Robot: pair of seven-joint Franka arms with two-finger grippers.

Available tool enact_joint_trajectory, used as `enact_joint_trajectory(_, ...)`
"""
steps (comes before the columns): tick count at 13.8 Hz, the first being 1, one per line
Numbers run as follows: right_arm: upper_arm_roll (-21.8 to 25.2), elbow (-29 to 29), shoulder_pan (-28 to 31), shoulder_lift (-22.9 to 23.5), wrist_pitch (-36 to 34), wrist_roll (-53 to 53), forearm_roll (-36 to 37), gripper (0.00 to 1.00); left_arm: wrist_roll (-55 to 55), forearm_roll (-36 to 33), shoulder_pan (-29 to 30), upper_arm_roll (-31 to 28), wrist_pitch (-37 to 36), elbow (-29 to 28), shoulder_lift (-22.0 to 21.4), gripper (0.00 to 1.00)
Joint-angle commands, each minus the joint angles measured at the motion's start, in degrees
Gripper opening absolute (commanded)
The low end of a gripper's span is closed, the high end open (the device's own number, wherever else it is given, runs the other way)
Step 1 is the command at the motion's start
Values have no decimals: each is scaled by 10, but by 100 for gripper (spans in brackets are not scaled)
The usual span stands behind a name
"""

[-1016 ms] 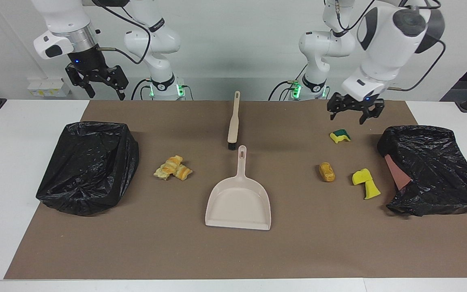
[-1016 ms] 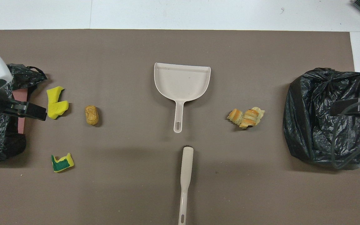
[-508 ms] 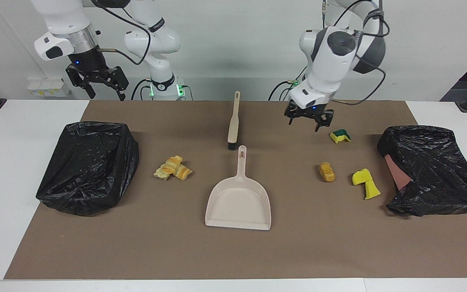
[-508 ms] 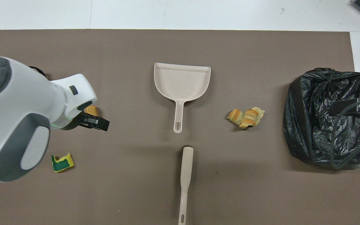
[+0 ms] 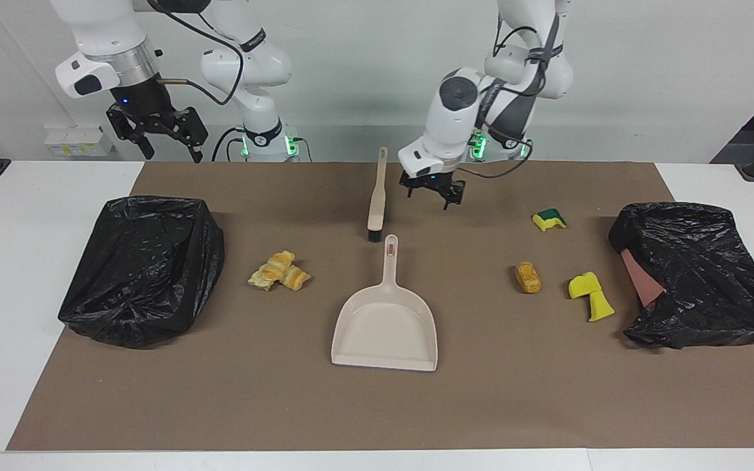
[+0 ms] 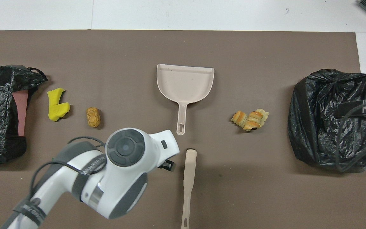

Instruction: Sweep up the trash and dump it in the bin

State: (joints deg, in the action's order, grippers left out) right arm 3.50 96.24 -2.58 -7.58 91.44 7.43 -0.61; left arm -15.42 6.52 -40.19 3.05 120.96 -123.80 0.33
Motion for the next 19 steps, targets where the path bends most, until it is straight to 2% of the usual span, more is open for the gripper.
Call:
enact_joint_trajectory(1,-4,9,8,-2,14,-9,6,100,-84,9,-69,-10,60,-39,2,100)
enact_joint_trajectory(5,-4,11,13,-4,6,-10,5,100,-133,18,-152,-10,82,-49,16,100)
enact_joint_trajectory(9,-2,16,14,-8,6,-10,5,100,-159,18,-171,-11,75,-51,34,100)
enact_joint_trajectory(10,-2,16,14,-9,3,-10,4,100,-167,18,-171,-11,71,-51,34,81)
enact_joint_trajectory(11,-2,16,14,-9,1,-10,4,100,-174,18,-171,-11,68,-51,33,20)
enact_joint_trajectory(12,-2,16,14,-9,1,-10,4,100,-168,18,-163,-11,67,-51,34,3)
enact_joint_trajectory(13,-2,16,14,-9,1,-10,4,100,-171,18,-165,-12,63,-50,34,0)
enact_joint_trajectory(16,-2,15,14,-9,-7,-11,4,100,-175,18,-156,-17,38,-46,22,0)
enact_joint_trajectory(19,-4,7,14,-9,-26,-11,0,100,-174,16,-97,-21,-48,-22,-13,0)
